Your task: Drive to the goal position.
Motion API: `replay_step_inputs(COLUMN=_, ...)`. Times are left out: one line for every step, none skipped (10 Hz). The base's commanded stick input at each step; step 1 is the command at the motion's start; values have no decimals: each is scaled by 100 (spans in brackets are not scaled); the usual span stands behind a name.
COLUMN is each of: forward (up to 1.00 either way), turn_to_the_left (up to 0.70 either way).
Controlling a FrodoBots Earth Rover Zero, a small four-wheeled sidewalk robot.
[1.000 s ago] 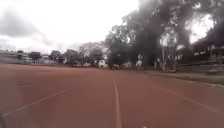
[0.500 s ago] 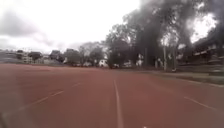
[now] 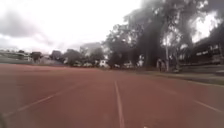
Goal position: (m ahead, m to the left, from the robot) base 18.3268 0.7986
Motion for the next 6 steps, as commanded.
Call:
replay_step_inputs(forward=67, turn_to_the_left=0)
replay_step_inputs(forward=67, turn_to_the_left=0)
replay_step_inputs(forward=67, turn_to_the_left=0)
replay_step_inputs(forward=67, turn_to_the_left=0)
replay_step_inputs(forward=67, turn_to_the_left=0)
replay_step_inputs(forward=67, turn_to_the_left=0)
